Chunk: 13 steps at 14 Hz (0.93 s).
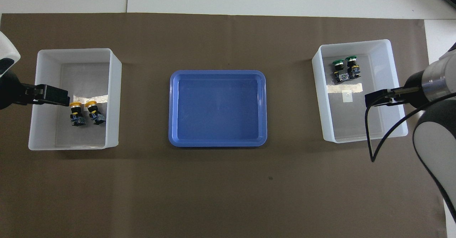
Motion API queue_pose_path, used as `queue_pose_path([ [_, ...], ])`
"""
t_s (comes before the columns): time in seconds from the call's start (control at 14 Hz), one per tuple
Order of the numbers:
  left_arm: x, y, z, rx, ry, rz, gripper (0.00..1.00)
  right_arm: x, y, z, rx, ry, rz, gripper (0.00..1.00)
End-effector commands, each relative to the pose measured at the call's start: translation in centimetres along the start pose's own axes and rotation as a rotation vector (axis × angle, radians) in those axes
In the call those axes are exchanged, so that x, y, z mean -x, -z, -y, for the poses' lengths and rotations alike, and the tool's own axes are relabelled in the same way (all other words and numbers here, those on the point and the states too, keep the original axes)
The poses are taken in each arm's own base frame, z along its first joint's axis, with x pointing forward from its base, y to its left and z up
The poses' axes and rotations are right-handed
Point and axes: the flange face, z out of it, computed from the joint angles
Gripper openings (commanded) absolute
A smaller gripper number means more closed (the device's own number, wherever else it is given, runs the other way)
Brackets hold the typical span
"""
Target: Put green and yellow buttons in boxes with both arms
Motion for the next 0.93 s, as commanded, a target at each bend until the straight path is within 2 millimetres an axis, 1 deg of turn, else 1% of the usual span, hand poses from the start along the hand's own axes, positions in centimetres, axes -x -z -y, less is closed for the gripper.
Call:
queue_pose_path([
  [0.0,-0.6,0.0,0.5,0.014,-0.008,0.017,1.0,0.6,0.3,-0.2,-0.015,-0.011,-0.016,1.0],
  [0.07,-0.4,-0.5,1.0,0.017,0.003,0.029,1.0,0.6,0.4,-0.2,-0.019,-0.012,-0.014,1.0],
  [0.14,0.2,-1.5,2.1,0.017,0.03,0.047,1.0,0.5,0.4,-0.2,-0.034,-0.014,-0.014,1.0],
  [0.21,0.6,-1.6,2.1,0.016,0.031,0.048,1.0,0.4,0.5,-0.4,-0.046,-0.019,-0.019,1.0],
  [0.36,0.5,-1.6,1.4,0.014,0.021,0.049,1.0,0.3,0.8,-0.7,-0.046,0.001,-0.023,1.0],
  [0.43,0.5,-1.6,1.4,0.014,0.027,0.047,1.0,0.2,1.1,-0.9,-0.045,0.001,-0.023,1.0],
  [0.5,0.4,-1.3,1.5,0.012,0.025,0.046,1.0,0.2,1.1,-0.7,-0.039,0.005,-0.016,1.0],
  [0.57,0.2,0.1,1.8,0.015,0.029,0.035,1.0,0.3,1.1,-0.5,-0.038,0.008,-0.015,1.0],
  [0.71,0.0,0.6,1.8,0.016,0.027,0.091,1.0,0.2,1.2,-0.3,-0.027,0.014,-0.016,1.0],
  [0.86,-0.5,1.4,1.5,0.017,0.022,0.075,1.0,0.2,1.1,-0.5,-0.026,0.01,-0.019,1.0],
])
